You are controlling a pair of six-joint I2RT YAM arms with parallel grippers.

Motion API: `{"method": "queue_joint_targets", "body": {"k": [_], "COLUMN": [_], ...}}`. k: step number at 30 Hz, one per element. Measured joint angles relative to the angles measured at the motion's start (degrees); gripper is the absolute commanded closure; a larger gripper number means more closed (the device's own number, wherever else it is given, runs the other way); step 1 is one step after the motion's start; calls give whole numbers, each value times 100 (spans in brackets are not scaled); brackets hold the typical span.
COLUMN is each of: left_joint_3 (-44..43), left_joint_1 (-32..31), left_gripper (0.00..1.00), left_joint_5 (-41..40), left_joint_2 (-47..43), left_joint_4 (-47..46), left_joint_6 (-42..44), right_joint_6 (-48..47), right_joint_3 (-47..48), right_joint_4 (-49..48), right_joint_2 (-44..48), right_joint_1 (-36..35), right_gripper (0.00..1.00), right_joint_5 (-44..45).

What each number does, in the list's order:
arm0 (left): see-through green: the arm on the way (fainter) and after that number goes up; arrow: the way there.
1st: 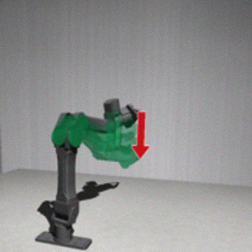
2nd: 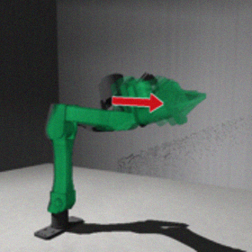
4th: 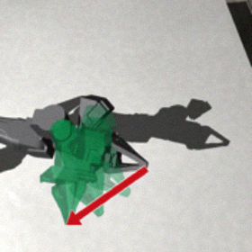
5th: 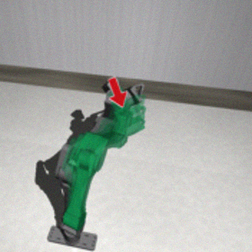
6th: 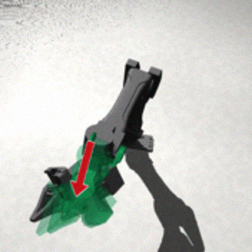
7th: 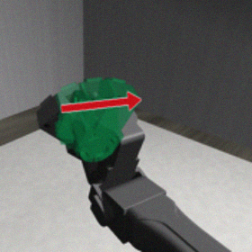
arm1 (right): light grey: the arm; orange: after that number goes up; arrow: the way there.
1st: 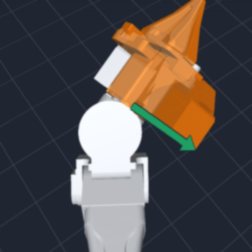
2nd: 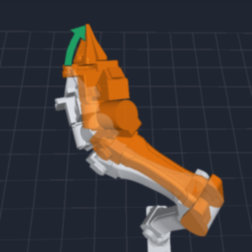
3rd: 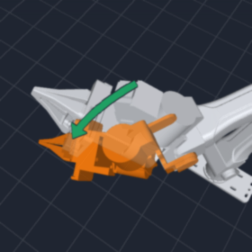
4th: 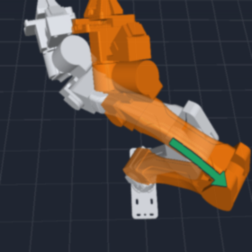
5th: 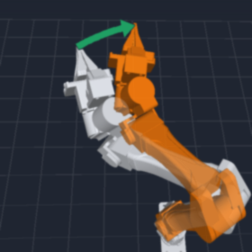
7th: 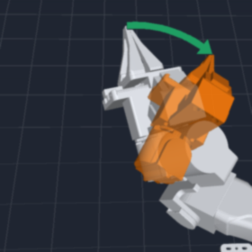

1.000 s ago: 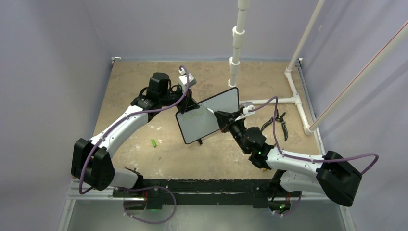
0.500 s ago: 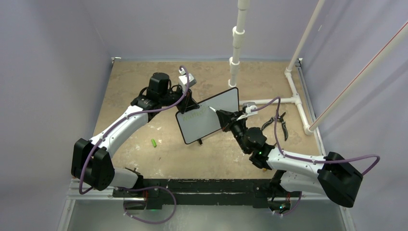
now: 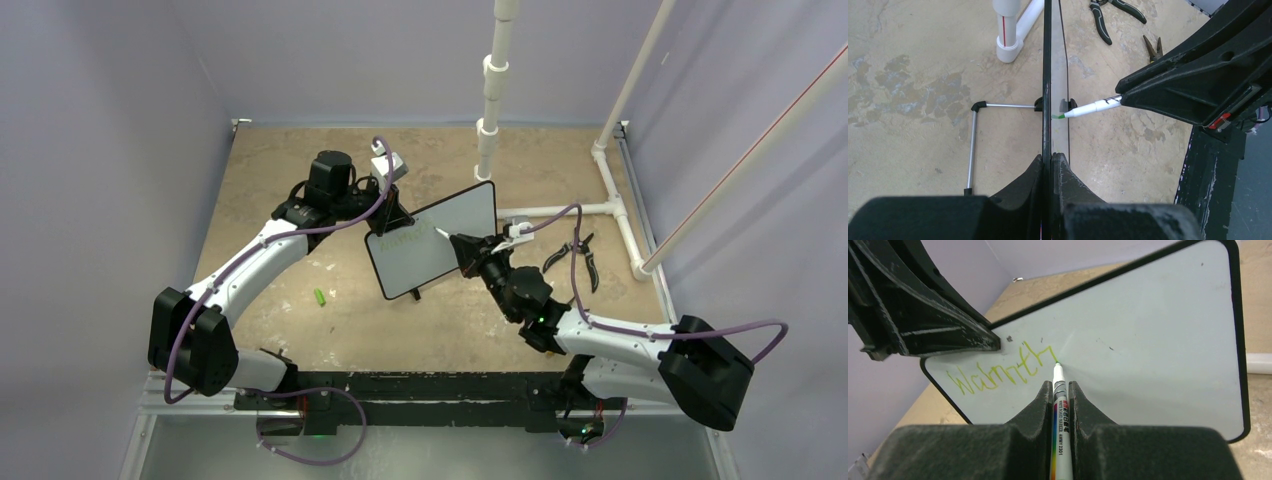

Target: Write a sentence on the whiteboard

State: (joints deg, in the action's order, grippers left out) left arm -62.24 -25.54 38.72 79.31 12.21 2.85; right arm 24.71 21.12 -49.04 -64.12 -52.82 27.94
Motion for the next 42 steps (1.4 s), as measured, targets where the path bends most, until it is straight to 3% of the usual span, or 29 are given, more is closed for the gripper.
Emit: {"method": "queue_joint_targets", "body": {"k": [22,30,36,42], "left_joint_3": [13,28,28,17], "left_joint_1": [0,-4,-4,-4], "left_gripper": [100,62,39,28], "left_joint_5": [9,-70,-234,-275], "left_joint_2": [-4,-4,-4,-9], "left_joint_4": [-17,-46,-109,-278], "left_joint_6": [-4,-22,-87,-409], "right_joint_6": [103,-83,-256,-358], "right_joint_3": [-188,-192,-192,-199], "right_joint_4": [326,597,949,1108], "right_joint_2": [203,817,1204,1510], "right_joint_1": [2,7,28,678], "right_gripper": [100,100,100,100], "right_joint_5": [-57,-385,-649,-990]}}
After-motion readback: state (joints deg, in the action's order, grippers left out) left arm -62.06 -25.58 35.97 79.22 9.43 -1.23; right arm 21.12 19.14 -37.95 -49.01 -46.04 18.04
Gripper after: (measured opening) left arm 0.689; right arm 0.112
